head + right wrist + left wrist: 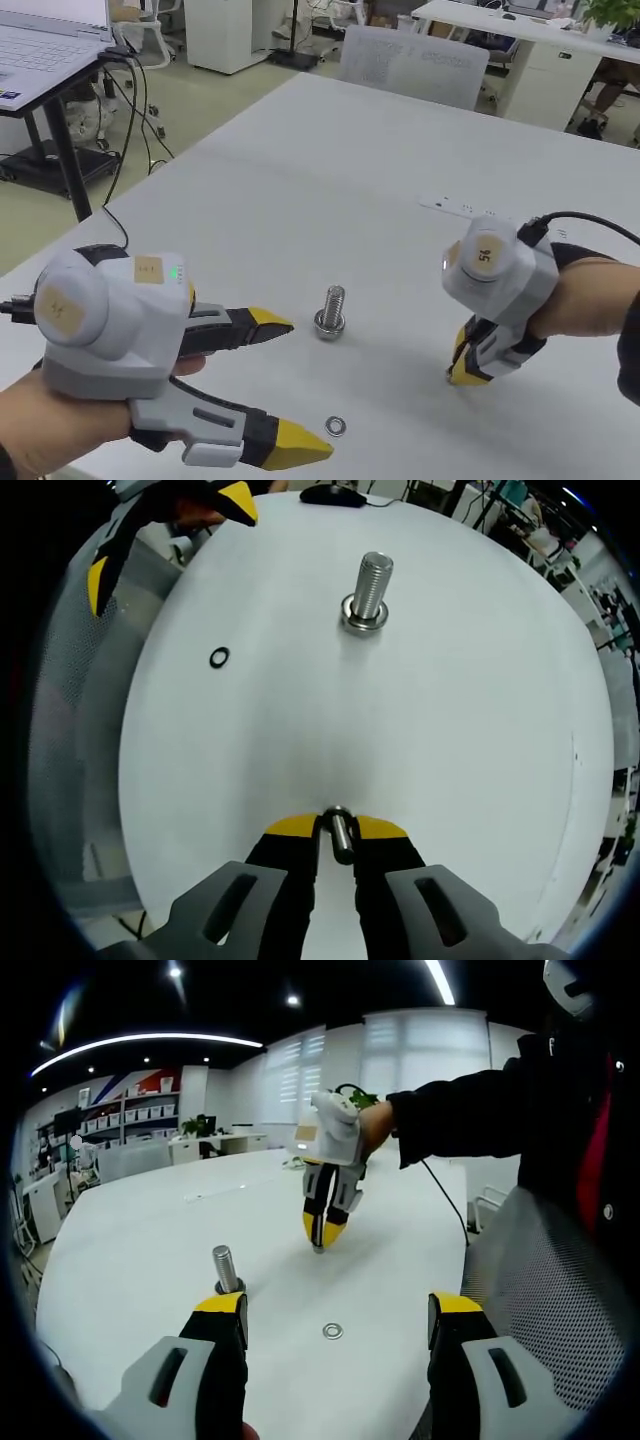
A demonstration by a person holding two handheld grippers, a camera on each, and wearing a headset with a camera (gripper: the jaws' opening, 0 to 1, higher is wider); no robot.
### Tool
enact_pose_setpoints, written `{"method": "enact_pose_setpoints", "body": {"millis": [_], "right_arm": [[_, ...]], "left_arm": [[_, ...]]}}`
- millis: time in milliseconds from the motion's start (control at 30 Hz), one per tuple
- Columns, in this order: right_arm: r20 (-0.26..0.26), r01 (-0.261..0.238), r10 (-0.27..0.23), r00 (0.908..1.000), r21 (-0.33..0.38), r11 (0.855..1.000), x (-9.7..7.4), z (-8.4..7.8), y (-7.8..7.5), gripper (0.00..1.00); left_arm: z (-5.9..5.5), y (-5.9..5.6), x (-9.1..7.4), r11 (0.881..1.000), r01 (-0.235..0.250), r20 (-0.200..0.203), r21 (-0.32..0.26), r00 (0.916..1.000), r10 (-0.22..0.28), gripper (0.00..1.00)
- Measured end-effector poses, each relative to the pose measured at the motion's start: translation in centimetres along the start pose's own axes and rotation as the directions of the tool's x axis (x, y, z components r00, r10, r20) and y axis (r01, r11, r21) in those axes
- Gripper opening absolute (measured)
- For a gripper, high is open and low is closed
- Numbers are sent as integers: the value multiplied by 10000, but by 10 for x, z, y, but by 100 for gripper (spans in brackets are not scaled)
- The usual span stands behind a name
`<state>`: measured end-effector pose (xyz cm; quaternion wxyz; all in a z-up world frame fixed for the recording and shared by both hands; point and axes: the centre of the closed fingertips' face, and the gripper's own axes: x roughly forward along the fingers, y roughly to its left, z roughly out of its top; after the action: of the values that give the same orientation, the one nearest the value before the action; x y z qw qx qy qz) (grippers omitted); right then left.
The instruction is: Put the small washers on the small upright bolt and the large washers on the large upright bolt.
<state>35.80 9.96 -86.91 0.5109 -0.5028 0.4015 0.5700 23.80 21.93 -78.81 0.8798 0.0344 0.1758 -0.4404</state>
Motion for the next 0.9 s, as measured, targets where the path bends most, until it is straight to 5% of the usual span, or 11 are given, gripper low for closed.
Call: {"method": "enact_pose_setpoints", "body": {"millis": [333, 900], "right_arm": [[-63, 23, -23, 10000, 16, 10000, 1, -1, 0, 22], [83, 109, -113, 9999, 573, 9983, 0, -9, 1, 48]], "left_arm": [[0, 0, 0, 10000, 2, -38, 49, 10000, -2, 73], [0, -2, 0, 10000, 44, -53, 80, 10000, -43, 73]]}}
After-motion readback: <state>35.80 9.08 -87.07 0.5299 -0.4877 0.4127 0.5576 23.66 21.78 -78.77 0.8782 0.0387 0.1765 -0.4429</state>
